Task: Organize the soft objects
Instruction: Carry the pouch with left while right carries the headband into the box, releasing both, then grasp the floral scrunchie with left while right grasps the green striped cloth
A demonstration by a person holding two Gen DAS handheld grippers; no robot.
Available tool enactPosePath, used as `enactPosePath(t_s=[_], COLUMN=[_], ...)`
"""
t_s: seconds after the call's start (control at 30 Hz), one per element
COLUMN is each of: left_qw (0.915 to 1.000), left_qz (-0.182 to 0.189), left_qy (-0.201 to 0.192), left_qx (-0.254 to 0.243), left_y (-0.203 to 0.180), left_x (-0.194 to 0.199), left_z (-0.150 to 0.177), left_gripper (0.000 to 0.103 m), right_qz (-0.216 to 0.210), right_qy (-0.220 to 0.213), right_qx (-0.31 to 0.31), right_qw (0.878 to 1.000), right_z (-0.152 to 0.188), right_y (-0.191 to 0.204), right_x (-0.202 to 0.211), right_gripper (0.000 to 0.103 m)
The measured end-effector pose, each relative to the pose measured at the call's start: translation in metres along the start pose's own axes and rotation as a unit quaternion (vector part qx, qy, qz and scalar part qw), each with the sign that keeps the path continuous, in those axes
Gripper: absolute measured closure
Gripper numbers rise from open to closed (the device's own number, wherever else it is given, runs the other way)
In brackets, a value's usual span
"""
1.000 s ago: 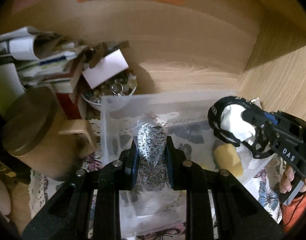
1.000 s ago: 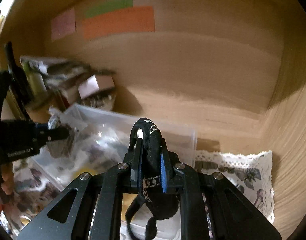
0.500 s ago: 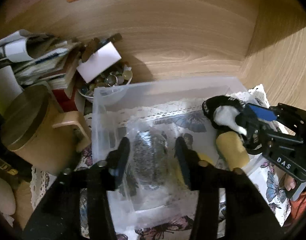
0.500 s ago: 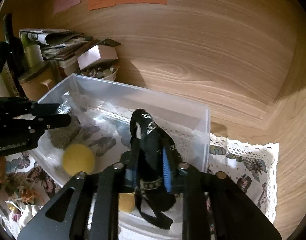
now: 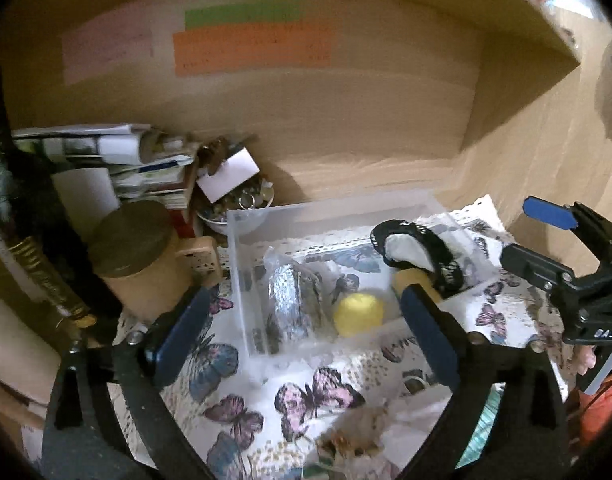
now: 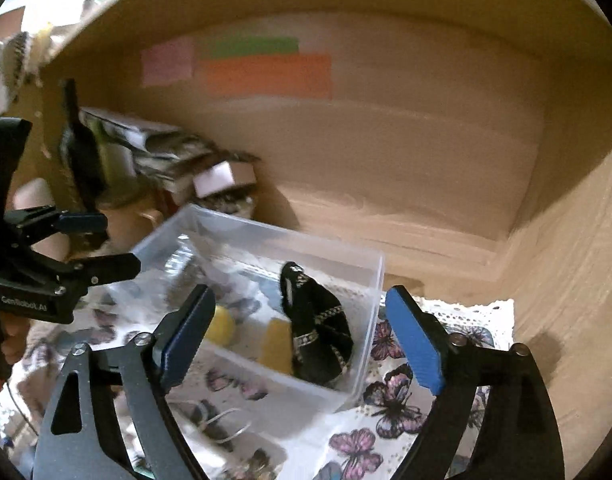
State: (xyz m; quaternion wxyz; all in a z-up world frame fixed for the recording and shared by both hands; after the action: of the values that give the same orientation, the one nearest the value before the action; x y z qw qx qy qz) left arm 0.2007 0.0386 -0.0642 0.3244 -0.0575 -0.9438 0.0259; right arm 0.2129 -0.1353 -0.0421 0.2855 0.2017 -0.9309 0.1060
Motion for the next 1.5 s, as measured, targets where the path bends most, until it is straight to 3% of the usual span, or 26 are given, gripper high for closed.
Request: enactPosePath(t_s=[0.13,0.4,0.7,1.0,1.1,1.27,1.47,1.5], left_qw=[0.9999,0.9996,0.9955,0.9918,0.9924,0.9947,0.9962,0.9964], left_qz=[0.003,-0.014,-0.015,0.007,0.015,-0.003,-0.027,-0.028], left_qy=[-0.004,0.010,0.081,0.110,0.104,0.092,0.078,0.077], left_qx=[0.009,0.023,0.048,0.065,0.063,0.047,0.025,0.024], left_y=[0.001,0.003,-0.001,-0.014,-0.020,-0.029,-0.035,-0.036], left_x=[0.021,0.045,0.028,0.010,0.006,0.002,0.003,0.004], left_z=[0.015,0.067,0.136,0.161,0.159,0.159,0.160,0.160], left_gripper=[0.002,0.001,0.001,0.001,0.001,0.008,0.038,0.048], right_qz=[-0.009,-0.009,-0.032,-0.052,-0.050,-0.062,-0.067,-0.065], right_qy=[-0.023,-0.027,0.041,0.095,0.100,0.108,0.104,0.102], right_qx=[-0.004,0.005,-0.044,-0.049,-0.044,-0.047,-0.060,-0.061], right_qw=[1.000,1.000,0.998,0.993,0.993,0.991,0.991,0.991], right_z=[0.006,0.040,0.097,0.136,0.142,0.149,0.151,0.151], right_y=[0.005,0.021,0.036,0.053,0.057,0.056,0.050,0.049], right_x=[0.027,0.052,0.039,0.028,0.027,0.026,0.032,0.032], right_gripper=[0.000,0.000,0.000,0.000,0.008,0.038,0.064,0.065])
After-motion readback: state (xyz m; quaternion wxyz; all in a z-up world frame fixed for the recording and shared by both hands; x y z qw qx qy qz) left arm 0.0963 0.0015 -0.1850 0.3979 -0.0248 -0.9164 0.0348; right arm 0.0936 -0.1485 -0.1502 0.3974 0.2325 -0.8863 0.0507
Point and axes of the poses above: each gripper's, at about its wrist camera, not at the fingertips, and x roughly against the way its jaws point, y to its left, z to its underside, the point moved 1 cm from there along -x, roughly the way its jaws point, and after that the axes turned 4 degrees about z, right-handed, at the moved point
